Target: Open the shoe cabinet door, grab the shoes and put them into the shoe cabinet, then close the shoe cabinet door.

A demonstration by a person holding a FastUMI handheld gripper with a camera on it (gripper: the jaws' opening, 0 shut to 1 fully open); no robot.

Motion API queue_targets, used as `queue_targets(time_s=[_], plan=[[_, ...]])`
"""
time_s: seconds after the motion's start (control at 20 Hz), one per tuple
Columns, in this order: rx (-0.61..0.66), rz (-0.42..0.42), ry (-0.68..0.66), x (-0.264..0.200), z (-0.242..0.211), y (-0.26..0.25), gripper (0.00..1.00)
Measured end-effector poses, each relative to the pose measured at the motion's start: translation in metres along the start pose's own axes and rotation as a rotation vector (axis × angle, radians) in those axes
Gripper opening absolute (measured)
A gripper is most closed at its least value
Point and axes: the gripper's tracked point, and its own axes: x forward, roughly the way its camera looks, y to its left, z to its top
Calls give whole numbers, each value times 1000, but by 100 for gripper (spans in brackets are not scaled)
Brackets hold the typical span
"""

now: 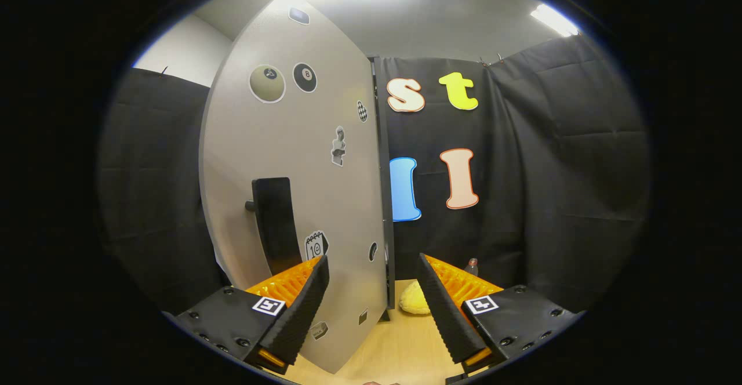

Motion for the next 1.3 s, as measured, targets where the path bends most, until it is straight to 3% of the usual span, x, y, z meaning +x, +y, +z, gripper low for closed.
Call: queue_targets(time_s=[0.3,0.55,0.7,0.9,1.3], plan=[[-27,72,9,27,0,62,97],[-47,203,9,51,1,124,97],[-76,191,-1,57,3,127,97],[-131,102,-16,53,1,108,98],[-113,54,-7,23,-13,94,98]])
